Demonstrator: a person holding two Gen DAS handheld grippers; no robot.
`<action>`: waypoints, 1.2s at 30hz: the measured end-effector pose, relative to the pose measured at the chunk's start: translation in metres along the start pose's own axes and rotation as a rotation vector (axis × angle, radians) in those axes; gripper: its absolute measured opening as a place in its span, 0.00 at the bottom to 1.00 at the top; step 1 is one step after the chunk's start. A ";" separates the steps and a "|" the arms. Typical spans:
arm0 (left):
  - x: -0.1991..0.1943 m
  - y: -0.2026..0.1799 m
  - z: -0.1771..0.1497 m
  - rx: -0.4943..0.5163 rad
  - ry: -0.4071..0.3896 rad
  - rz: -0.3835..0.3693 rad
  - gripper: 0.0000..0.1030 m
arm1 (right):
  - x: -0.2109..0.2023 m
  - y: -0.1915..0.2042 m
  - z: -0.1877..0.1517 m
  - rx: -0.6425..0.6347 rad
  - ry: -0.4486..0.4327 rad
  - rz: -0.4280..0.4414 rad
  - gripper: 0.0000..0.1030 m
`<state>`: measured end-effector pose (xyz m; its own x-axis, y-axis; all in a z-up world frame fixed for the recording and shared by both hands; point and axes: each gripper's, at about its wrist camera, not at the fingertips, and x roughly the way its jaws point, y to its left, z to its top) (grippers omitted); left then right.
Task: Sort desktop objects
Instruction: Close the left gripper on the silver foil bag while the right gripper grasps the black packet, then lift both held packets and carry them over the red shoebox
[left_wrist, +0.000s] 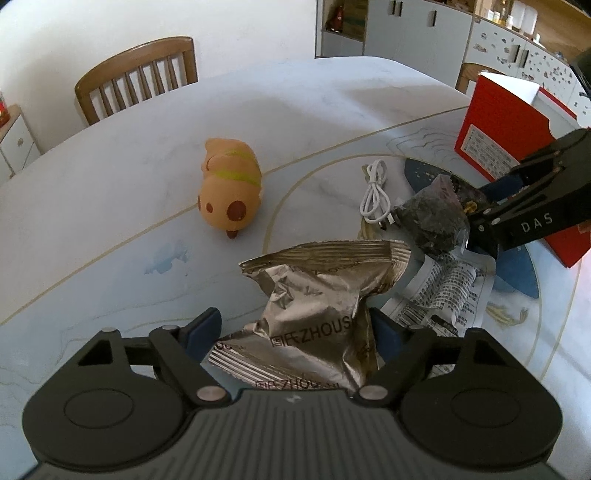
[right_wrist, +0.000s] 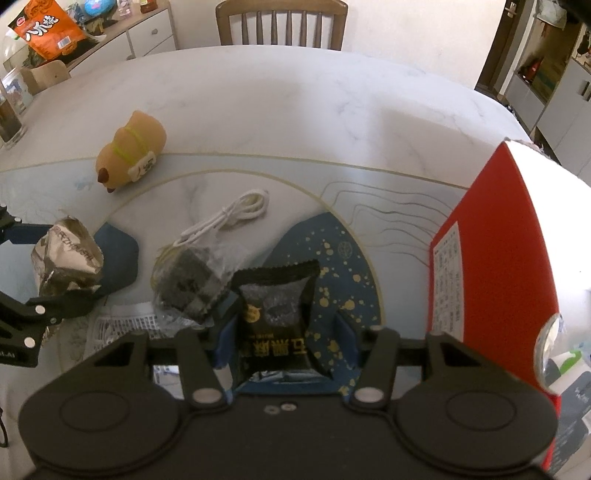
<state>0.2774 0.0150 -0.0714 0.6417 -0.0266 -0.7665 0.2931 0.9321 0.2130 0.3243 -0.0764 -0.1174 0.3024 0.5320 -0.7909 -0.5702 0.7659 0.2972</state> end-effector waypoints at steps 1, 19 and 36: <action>0.000 -0.001 0.000 0.005 -0.001 0.001 0.82 | 0.000 0.000 0.000 0.000 0.000 0.000 0.52; -0.007 0.005 0.002 -0.021 -0.018 -0.010 0.70 | -0.005 0.003 -0.002 0.010 -0.003 -0.017 0.33; -0.043 0.002 0.005 -0.043 -0.073 -0.003 0.69 | -0.042 0.003 -0.016 0.036 -0.033 -0.016 0.33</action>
<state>0.2541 0.0160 -0.0346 0.6911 -0.0540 -0.7207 0.2652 0.9466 0.1834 0.2974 -0.1022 -0.0924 0.3369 0.5310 -0.7775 -0.5372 0.7866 0.3045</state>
